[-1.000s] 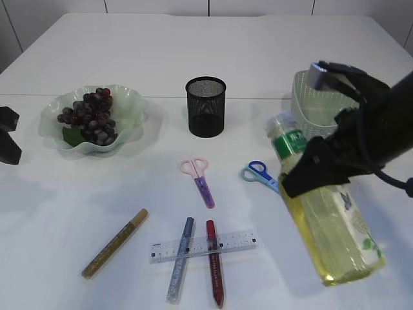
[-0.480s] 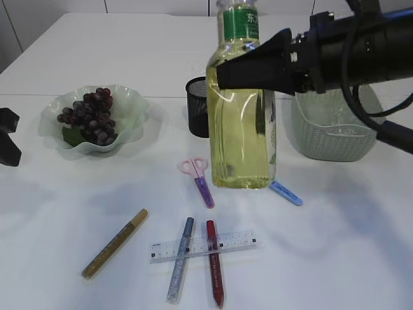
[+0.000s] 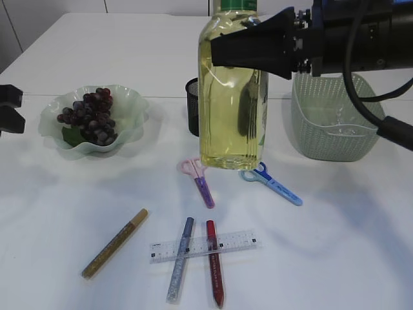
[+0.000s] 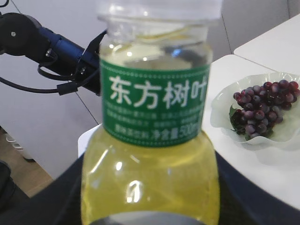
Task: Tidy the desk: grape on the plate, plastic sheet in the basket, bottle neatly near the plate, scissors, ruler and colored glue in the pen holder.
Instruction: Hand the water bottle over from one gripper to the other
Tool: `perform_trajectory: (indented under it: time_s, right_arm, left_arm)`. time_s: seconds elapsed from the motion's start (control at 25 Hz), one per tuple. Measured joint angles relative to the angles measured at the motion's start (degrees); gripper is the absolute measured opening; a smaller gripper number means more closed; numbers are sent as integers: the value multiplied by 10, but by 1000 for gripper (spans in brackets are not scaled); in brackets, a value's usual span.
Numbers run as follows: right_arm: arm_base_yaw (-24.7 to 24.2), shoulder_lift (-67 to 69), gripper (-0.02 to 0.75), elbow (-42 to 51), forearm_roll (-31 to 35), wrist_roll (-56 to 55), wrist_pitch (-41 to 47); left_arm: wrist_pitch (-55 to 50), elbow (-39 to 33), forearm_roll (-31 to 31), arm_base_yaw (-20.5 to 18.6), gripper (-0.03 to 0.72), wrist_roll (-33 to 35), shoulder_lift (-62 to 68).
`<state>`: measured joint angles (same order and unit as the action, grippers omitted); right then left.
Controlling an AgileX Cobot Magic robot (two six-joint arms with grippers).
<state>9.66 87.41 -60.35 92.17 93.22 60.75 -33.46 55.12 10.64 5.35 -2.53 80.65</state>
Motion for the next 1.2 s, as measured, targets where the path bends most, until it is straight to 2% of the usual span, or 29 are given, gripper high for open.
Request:
perform_trajectory:
  time_s: [0.16,0.4,0.56,0.76,0.88,1.0,1.2]
  right_arm:
    - [0,0,459,0,14,17,3]
    - [0,0,459,0,38,25,9]
    - [0,0,459,0,38,45,9]
    - [0,0,459,0,39,58,9]
    - [0,0,459,0,40,59,9]
    - [0,0,459,0,41,59,9]
    - [0,0,459,0,41,59,2]
  left_arm:
    - [35,0,6,0,259,0,1]
    - [51,0,58,0,258,6,25]
    - [61,0,71,0,258,60,36]
    - [129,-16,91,0,258,125,36]
    - [181,-42,104,4,258,141,36]
    - [247,-83,107,30,258,157,28]
    - [357,-144,83,123,255,166,12]
